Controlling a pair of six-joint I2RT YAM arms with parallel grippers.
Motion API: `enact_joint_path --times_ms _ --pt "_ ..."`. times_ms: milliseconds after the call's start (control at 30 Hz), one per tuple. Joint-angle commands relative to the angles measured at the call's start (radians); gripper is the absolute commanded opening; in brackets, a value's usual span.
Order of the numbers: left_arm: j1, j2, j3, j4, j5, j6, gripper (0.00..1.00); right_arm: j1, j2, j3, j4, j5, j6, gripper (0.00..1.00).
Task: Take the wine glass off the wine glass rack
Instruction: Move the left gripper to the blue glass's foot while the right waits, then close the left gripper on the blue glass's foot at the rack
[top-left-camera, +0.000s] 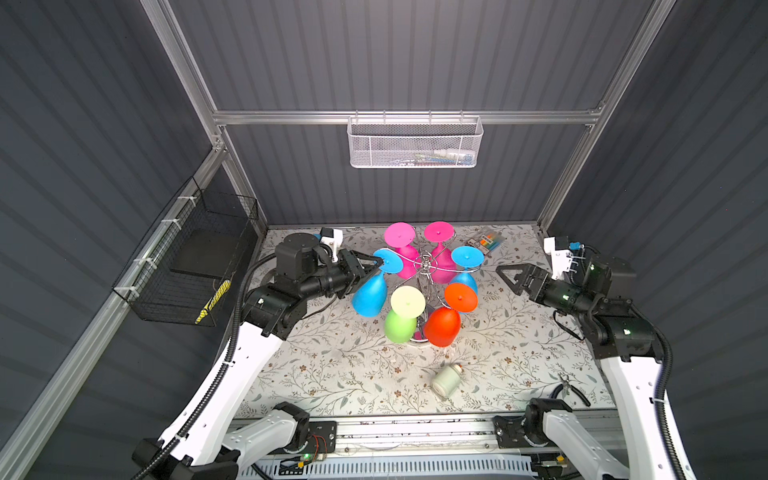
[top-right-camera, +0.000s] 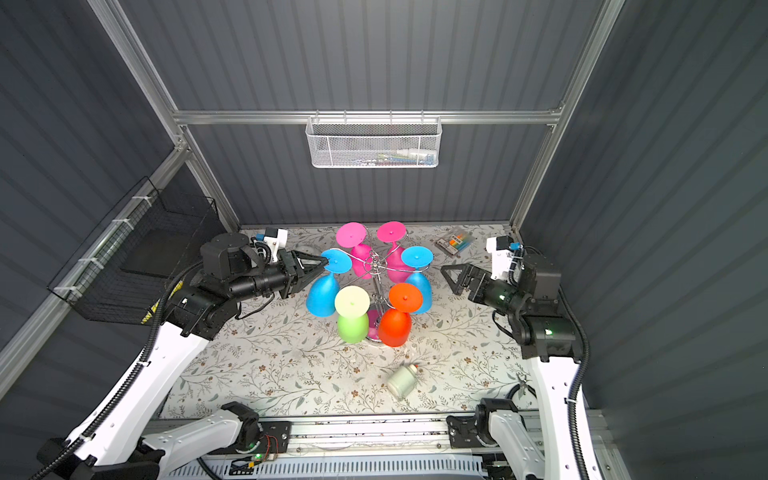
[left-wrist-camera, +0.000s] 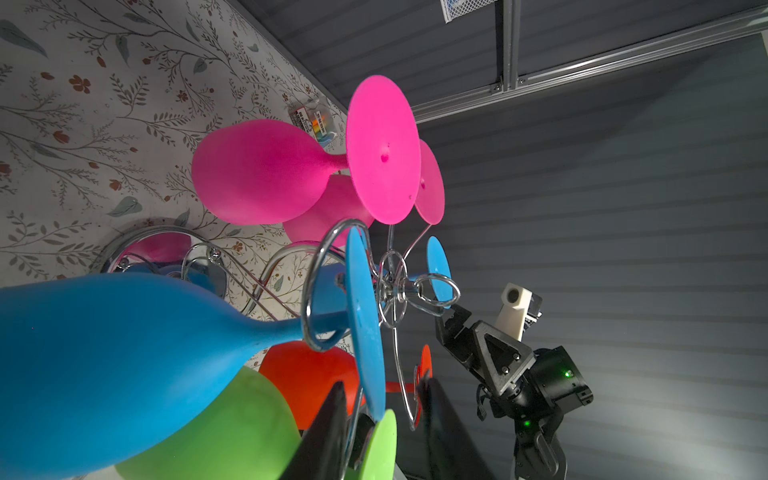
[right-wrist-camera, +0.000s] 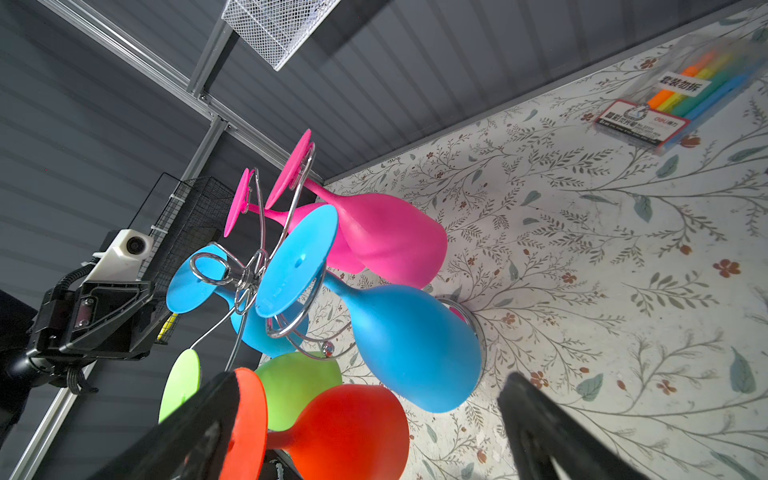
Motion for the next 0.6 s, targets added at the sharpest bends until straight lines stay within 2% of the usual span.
enact_joint_path --times_ms 0,567 --pt "-0.003 -0.005 0.006 -0.003 0.004 0.010 0.30 0.001 -0.013 -0.016 -0.003 -0.003 -0.005 0.99" --pt "-0.003 0.001 -0.026 0.038 0.016 -0.004 0.18 0.001 -0.021 -0.025 -0.009 0.011 0.006 0.99"
